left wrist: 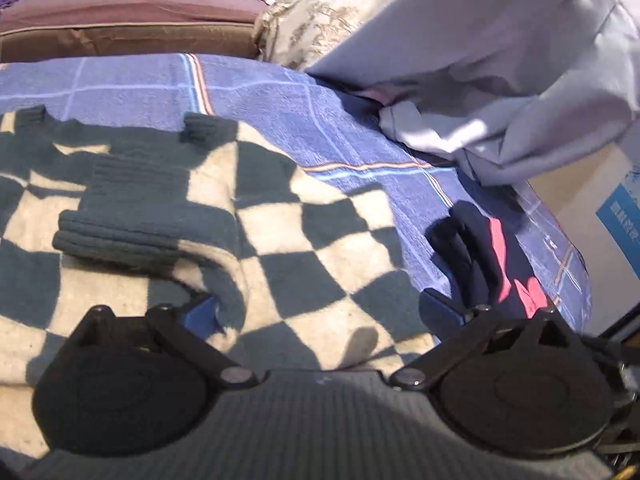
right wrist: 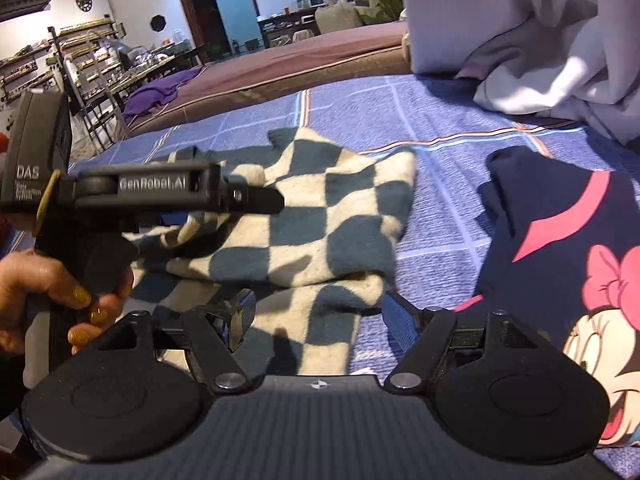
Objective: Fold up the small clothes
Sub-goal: 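Lay the held sleeve across the sweater body and open the left gripper, then grasp the other sleeve cuff with the right gripper and fold it across the body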
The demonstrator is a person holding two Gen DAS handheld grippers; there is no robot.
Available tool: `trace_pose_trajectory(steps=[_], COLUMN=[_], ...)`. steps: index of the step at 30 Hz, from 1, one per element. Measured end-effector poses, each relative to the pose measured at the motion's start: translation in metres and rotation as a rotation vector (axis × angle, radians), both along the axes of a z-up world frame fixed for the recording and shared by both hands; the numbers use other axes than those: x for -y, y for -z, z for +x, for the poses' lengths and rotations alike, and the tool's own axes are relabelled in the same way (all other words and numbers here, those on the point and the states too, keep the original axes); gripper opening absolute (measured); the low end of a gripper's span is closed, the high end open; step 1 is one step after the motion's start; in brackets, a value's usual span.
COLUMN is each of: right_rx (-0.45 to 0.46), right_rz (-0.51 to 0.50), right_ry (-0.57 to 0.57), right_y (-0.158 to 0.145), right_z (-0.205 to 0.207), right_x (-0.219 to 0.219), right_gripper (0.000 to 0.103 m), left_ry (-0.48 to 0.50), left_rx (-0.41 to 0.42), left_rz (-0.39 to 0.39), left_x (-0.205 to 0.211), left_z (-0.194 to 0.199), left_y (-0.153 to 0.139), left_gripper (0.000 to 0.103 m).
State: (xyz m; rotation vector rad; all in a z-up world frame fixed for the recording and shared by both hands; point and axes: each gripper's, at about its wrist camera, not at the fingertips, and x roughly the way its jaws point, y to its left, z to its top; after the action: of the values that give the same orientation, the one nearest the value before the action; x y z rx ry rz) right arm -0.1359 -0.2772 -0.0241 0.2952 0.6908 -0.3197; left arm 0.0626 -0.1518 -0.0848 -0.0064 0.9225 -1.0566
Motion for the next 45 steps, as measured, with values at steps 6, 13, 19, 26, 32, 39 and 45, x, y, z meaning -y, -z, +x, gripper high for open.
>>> trace_pose_trajectory(steps=[6, 13, 19, 26, 32, 39, 45], right_rx=[0.075, 0.047, -0.146, -0.108, 0.0, -0.1, -0.073], right_rz=[-0.196, -0.25, -0.372, -0.318, -0.232, -0.065, -0.108], right_ry=[0.131, -0.397, -0.623, -0.444, -0.247, -0.079, -0.079], right_y=[-0.038, -0.037, 0.024, 0.039, 0.01, 0.046, 0.041], right_z=[-0.002, 0.111, 0.192, 0.182, 0.127, 0.087, 0.071], right_x=[0.025, -0.033, -0.099, -0.078, -0.031, 0.008, -0.005], right_gripper=[0.103, 0.103, 0.09, 0.016, 0.016, 0.029, 0.044], left_ry=[0.148, 0.186, 0.014, -0.161, -0.163, -0.144, -0.148], left_rx=[0.203, 0.179, 0.151, 0.126, 0.128, 0.131, 0.125], left_rz=[0.193, 0.231, 0.306, 0.398, 0.39, 0.399, 0.399], left_x=[0.008, -0.031, -0.108, -0.145, -0.134, -0.124, -0.127], left_z=[-0.026, -0.043, -0.042, -0.013, -0.012, -0.021, -0.02], left_y=[-0.001, -0.007, -0.009, 0.001, 0.005, 0.007, 0.006], left_gripper=[0.103, 0.103, 0.103, 0.103, 0.103, 0.103, 0.103])
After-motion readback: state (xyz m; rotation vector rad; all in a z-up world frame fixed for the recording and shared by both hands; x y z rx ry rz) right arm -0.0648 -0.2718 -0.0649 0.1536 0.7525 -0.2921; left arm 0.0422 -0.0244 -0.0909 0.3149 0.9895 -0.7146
